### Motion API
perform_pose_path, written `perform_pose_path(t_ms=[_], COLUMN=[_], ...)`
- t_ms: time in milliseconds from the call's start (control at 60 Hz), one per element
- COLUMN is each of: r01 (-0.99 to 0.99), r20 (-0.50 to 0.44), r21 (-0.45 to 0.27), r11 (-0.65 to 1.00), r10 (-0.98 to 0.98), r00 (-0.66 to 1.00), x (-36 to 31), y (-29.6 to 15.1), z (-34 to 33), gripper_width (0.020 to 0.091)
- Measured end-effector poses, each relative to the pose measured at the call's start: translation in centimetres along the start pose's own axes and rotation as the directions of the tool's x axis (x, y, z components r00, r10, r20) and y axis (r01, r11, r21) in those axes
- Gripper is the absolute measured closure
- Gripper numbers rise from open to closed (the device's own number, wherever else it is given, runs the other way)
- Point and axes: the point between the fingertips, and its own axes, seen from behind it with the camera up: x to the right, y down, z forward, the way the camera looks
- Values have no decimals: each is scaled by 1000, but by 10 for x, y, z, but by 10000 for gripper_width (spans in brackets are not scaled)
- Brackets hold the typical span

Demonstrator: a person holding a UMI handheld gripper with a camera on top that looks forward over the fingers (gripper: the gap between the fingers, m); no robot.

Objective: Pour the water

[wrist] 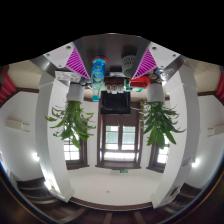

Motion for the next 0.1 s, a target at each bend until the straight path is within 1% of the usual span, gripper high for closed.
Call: perform_pose_path(t_ms=[100], r01=[-4], r20=[5], r21=[9], r11=[1000], r10=[4], r00=[1000], x=[0], y=[-5], z=[0], gripper_width=[304])
